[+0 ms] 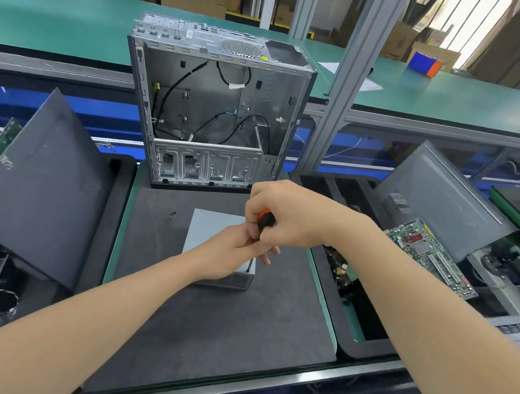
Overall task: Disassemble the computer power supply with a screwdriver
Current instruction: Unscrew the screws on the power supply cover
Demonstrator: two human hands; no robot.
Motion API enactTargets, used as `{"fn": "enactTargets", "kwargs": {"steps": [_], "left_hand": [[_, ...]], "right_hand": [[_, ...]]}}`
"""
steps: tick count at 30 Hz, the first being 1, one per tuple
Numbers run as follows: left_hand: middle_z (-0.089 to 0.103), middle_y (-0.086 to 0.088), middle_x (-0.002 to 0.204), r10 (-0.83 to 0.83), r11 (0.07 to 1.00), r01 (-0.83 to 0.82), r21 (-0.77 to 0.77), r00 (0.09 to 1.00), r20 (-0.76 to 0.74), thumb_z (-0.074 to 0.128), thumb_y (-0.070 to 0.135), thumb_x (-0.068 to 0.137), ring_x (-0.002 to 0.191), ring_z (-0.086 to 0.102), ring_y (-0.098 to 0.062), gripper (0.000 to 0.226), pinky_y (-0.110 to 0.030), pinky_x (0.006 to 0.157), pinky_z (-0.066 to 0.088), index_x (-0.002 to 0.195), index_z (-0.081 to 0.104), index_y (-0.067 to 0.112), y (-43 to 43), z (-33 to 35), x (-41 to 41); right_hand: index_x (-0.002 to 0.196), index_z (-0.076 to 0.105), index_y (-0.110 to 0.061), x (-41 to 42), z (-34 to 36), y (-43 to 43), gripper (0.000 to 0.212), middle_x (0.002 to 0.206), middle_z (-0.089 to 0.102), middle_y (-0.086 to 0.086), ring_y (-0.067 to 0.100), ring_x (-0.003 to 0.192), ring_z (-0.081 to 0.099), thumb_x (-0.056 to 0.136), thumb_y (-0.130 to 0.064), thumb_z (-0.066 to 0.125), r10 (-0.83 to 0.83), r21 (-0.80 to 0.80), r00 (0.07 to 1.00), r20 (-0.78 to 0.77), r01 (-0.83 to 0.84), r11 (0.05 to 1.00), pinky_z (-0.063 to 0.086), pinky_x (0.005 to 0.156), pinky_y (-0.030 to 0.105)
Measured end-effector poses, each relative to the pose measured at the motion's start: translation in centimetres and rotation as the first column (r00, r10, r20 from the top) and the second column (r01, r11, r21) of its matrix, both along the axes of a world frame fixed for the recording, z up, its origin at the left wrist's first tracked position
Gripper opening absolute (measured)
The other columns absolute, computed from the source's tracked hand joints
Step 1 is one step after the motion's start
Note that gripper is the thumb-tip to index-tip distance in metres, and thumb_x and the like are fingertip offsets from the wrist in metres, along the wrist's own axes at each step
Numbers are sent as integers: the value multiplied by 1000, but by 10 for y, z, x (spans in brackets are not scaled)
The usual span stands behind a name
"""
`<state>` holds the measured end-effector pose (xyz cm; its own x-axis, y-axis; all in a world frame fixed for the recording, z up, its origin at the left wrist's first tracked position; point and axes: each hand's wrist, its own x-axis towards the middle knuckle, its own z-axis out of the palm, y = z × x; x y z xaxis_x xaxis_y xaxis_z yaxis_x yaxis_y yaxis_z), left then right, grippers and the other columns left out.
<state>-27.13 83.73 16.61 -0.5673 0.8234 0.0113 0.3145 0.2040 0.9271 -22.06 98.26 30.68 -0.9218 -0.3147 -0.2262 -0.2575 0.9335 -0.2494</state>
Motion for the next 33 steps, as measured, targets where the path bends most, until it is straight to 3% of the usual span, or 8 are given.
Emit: {"fn": "enactTargets", "kwargs": {"steps": [4, 7, 10, 12, 14, 20, 25, 33], "left_hand": [[75, 11, 105, 22, 1000, -22, -1, 1000, -10, 43, 36, 109, 102, 72, -10, 25, -38, 100, 53, 115, 65, 27, 1, -5, 1], [77, 13, 100, 34, 999, -33, -25, 999, 11, 42, 40, 106, 102, 69, -3, 26, -24, 93, 50, 108, 66, 31, 0, -5, 1], [75, 21, 89, 56, 998, -56, -26, 998, 12, 43, 40, 97, 87, 66, 4, 23, -15, 76, 47, 93, 65, 36, 1, -3, 1], [74, 24, 84, 61, 998, -61, -15, 998, 5, 46, 37, 102, 80, 67, -1, 18, -23, 71, 49, 97, 63, 35, 1, -3, 0], [78, 15, 97, 69, 998, -69, 0, 997, 38, 50, 31, 108, 95, 72, -17, 16, -39, 88, 56, 113, 64, 26, 1, -2, -1], [76, 17, 104, 43, 999, -44, 22, 998, 38, 49, 27, 111, 99, 74, -11, 20, -49, 100, 54, 121, 62, 15, 2, 0, -4], [74, 13, 113, 11, 1000, -12, 21, 999, 43, 51, 36, 107, 101, 74, -14, 23, -51, 104, 52, 121, 60, 19, 1, 2, -5], [73, 14, 111, -34, 999, 34, -3, 999, 0, 47, 37, 110, 100, 73, -13, 21, -49, 101, 54, 118, 62, 24, 0, 4, -2]], "right_hand": [[99, 63, -25, 7, -9, -6, 14, 91, 56, -9, 16, 91, 59, 88, -33, 63, -75, 0, 986, -150, 76, 997, 54, 74, 41], [91, 50, -18, 9, -27, -23, 44, 72, 48, -2, 27, 68, 55, 97, -62, 48, -231, 203, 872, -431, 343, 917, 39, 55, 33], [88, 43, -16, 7, -37, -36, 49, 63, 29, -1, 28, 62, 43, 101, -64, 41, -322, 236, 793, -516, 494, 837, 28, 53, 33], [91, 40, -16, 3, -40, -34, 40, 65, 27, -1, 30, 66, 44, 104, -54, 44, -318, 217, 804, -503, 473, 854, 30, 56, 34], [94, 43, -16, 1, -38, -28, 32, 67, 31, -2, 31, 67, 47, 103, -45, 49, -299, 176, 835, -462, 417, 892, 34, 59, 34], [96, 55, -24, 0, -16, -10, 4, 78, 59, -7, 23, 78, 61, 96, -27, 56, -160, 10, 968, -192, 165, 986, 53, 66, 39], [97, 63, -26, -6, -4, 3, 13, 86, 68, -11, 7, 84, 60, 87, -18, 61, -34, 16, 997, -64, 35, 999, 53, 74, 32], [93, 68, -24, -1, 0, 5, 15, 89, 61, -11, 11, 87, 59, 80, -19, 66, 20, -27, 998, -55, -22, 999, 54, 77, 38]]}}
